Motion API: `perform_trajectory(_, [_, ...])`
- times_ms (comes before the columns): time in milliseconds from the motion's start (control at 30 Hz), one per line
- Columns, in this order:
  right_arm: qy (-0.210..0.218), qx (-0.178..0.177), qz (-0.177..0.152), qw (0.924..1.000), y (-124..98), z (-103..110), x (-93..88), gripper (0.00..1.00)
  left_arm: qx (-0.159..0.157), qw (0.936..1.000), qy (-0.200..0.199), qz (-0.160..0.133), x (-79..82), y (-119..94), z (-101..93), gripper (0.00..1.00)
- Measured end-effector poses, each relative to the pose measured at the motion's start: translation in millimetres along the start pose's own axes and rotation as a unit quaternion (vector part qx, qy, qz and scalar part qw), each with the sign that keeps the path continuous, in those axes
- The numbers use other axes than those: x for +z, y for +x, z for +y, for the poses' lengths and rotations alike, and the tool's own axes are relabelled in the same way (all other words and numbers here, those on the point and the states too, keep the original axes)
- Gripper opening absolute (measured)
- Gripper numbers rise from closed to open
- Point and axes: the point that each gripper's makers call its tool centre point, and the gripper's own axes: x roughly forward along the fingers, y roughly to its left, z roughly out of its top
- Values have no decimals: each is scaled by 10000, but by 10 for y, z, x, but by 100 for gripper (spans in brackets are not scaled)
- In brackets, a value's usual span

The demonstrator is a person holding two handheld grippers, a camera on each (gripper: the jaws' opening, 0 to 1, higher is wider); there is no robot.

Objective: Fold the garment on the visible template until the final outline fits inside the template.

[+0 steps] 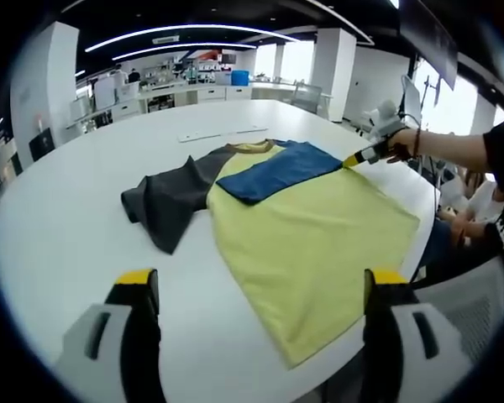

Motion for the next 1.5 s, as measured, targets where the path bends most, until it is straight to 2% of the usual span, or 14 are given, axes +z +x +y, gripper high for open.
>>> perform_trajectory(200, [-280,-278,51,9992,-18,-50,15,0,34,10000,-18,36,-22,9,43,99])
perform_trajectory(533, [-140,-301,135,9994,-33,-138,-18,0,156,9998,-110,17,43,58,174,98])
perform_trajectory(700, [-195,-363,161,9990,-73,-139,-30,0,213,9992,-335,-89,96,126,295,93])
perform_trajectory(867, [-105,-317,164,9993,-72,-179,-31,0,220,9992,-320,-42,120,205,333,90])
perform_trajectory(1000, [-260,-292,196,9990,-50,-208,-27,0,250,9991,-337,-81,127,279,404,88])
perform_trajectory(1100, [-68,-247,138,9996,-41,-228,-3,0,307,9990,-322,-75,150,301,438,86])
perform_trajectory(1167, [46,-187,97,9998,-48,-216,5,7,355,9988,-330,-81,164,317,477,85])
perform_trajectory(1267, [182,-78,-36,9998,-87,-138,49,22,401,9986,-338,-106,191,334,509,84])
perform_trajectory(1500, [5,108,-461,9989,-181,-13,239,55,504,9980,-329,-194,258,388,650,82])
